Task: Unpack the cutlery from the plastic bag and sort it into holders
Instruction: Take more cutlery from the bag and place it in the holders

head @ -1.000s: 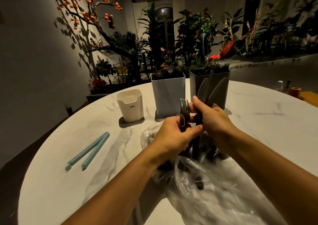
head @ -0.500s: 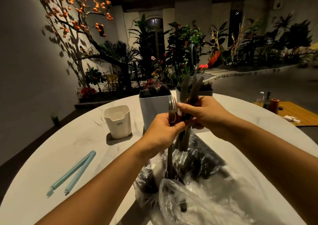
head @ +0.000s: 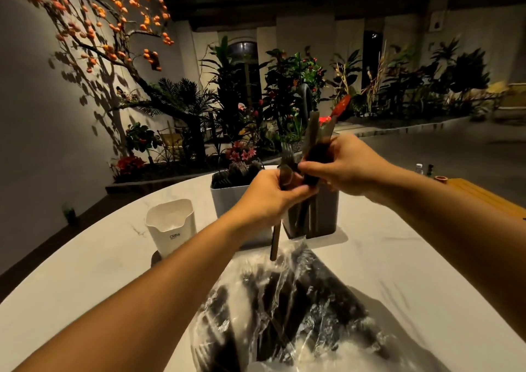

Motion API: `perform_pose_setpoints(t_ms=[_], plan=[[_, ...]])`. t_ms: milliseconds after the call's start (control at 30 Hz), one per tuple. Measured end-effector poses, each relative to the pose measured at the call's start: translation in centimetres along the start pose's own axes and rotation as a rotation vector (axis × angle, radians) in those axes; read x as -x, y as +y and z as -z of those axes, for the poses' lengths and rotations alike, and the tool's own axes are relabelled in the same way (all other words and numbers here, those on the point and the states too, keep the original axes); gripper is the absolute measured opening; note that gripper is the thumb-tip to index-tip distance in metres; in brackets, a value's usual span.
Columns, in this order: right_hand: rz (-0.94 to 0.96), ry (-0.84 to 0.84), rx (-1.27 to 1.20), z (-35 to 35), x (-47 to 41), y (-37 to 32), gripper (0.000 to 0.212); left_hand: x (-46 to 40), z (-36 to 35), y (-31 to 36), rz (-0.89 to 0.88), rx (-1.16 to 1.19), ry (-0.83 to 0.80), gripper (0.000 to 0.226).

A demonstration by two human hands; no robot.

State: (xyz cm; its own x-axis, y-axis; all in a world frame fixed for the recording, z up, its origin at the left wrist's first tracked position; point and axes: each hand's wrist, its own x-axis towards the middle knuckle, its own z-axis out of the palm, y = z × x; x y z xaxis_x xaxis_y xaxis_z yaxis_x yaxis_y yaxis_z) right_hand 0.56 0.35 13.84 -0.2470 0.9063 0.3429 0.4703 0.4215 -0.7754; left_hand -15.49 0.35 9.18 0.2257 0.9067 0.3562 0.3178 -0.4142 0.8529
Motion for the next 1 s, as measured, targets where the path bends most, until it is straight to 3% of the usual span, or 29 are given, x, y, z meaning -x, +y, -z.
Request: perform_pose_setpoints(t_ms=[167, 400, 667, 800, 900, 1000], plan=[[0.038, 0.116, 0.019, 2.0, -3.7, -0.5, 0.014, -4.5, 1.5, 2.5, -0.07, -0.014, 0.139, 0.014], [0.063, 0.231, 0.163, 3.4, -8.2, -0.7, 0.015, -9.2, 1.8, 3.7, -0.061, -0.135, 0.191, 0.011], [0.022, 0.208, 0.217, 1.7, -12.6, 1.3, 0.015, -11.6, 2.6, 1.2, 0.149, -0.161, 0.169, 0.014], [-0.068, 0.073, 0.277, 0.4, -13.9, 3.3, 0.028, -12.0, 2.8, -0.5, 0.291, -0.264, 0.066, 0.018], [-0.092, 0.022, 0.338, 0.1, -13.9, 4.6, 0.034, -12.2, 2.9, -1.4, 0.301, -0.257, 0.093, 0.028], [-0.067, 0.063, 0.236, 0.5, -13.8, 4.7, 0.024, -12.3, 3.4, -1.6, 0.294, -0.157, 0.143, 0.03]])
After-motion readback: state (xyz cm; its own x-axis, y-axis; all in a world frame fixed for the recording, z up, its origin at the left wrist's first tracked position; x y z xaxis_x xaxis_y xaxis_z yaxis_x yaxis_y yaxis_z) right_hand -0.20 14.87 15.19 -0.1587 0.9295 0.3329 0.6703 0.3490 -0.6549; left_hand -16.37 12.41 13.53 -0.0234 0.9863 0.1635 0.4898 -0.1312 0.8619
